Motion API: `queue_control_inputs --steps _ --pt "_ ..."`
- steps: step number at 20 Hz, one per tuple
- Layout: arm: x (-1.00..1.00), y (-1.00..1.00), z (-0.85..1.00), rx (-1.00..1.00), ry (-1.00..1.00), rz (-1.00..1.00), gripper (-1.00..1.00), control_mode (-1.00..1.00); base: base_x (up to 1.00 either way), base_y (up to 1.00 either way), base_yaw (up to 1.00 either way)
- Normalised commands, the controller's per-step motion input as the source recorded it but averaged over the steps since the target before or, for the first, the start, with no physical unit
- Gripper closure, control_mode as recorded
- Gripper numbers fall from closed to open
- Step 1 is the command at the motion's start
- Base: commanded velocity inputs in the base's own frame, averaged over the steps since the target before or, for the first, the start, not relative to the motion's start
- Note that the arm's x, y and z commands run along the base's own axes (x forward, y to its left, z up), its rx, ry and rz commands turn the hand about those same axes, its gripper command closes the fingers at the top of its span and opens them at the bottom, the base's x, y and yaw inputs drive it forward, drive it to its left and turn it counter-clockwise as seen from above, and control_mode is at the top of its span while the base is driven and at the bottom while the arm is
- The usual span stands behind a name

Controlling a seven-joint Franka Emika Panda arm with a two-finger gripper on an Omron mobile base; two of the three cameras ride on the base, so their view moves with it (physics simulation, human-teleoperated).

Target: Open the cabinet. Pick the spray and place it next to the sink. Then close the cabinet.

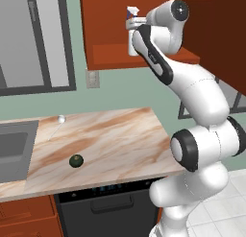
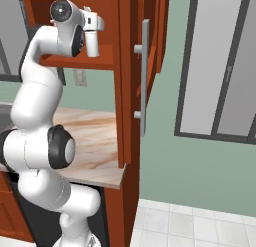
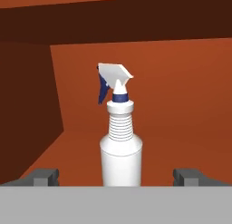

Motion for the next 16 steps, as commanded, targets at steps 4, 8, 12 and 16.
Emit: queue_control_inputs --steps 4,8,12,16 --pt "0.2 0.02 -0.03 0.0 0.0 0.0 -1.0 -1.0 0.0 0.0 0.0" --pt "0.24 0.03 0.0 0.0 0.0 0.0 -1.0 -1.0 0.0 0.0 0.0" --pt "0.2 0.08 0.0 0.0 0.0 0.0 -1.0 -1.0 0.0 0.0 0.0" --pt "0.21 0.06 0.0 0.0 0.0 0.0 -1.0 -1.0 0.0 0.0 0.0"
